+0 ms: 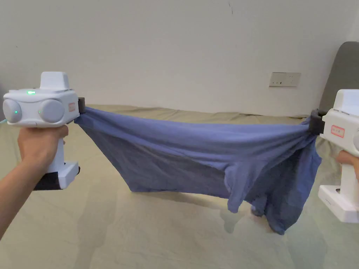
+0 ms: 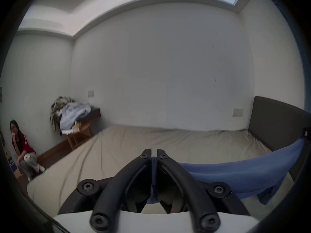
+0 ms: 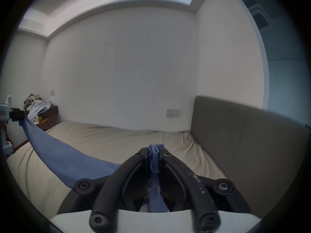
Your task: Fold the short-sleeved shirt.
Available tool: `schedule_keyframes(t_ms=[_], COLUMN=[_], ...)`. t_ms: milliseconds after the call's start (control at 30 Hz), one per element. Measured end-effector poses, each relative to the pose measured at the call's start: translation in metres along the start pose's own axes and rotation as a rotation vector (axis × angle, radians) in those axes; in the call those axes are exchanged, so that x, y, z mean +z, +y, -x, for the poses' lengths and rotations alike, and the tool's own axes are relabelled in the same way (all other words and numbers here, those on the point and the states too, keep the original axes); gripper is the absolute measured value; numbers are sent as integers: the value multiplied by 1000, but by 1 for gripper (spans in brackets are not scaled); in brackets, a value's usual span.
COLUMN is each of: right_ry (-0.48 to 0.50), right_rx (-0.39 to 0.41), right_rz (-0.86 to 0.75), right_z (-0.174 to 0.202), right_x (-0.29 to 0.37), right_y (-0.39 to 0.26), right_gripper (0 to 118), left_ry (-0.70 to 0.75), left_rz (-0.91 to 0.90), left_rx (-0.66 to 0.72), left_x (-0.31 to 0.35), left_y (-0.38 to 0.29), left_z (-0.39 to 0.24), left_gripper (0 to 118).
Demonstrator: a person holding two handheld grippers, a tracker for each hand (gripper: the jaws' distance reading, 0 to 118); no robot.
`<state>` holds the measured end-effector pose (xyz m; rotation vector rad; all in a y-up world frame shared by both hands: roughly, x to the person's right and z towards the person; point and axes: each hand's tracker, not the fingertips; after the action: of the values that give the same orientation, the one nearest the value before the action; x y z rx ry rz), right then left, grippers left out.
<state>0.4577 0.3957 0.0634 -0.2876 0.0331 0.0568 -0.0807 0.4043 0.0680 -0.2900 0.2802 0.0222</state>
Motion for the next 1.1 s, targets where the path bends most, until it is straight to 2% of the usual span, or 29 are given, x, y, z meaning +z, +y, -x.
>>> schedule_keyframes(t_ms=[233,433,567,833,900,1100], right_ry=[44,64,70,47,25,-24], right_rx=[-60,-101,-113,-120,-91,-69], right_rz=[190,284,325,415,477,683], right_z=[4,-6,-8,-5,-6,-7], right_x=[14,74,120,210,221,218], right_y=[-126,-209,-248,-305,-322,-379], right_gripper=[13,13,13,13,13,12], left_ry=[-7,-17,-25,-9,6,17], left_rz=[206,350,393,504,556,731], left_rx=[30,63,81,21,0,36], left_x=[41,112,159,233,244,241], left_y=[-147,-245,-285,-338,-351,-387], left_z=[44,81,96,113,117,123], left_gripper=[4,4,4,4,4,4])
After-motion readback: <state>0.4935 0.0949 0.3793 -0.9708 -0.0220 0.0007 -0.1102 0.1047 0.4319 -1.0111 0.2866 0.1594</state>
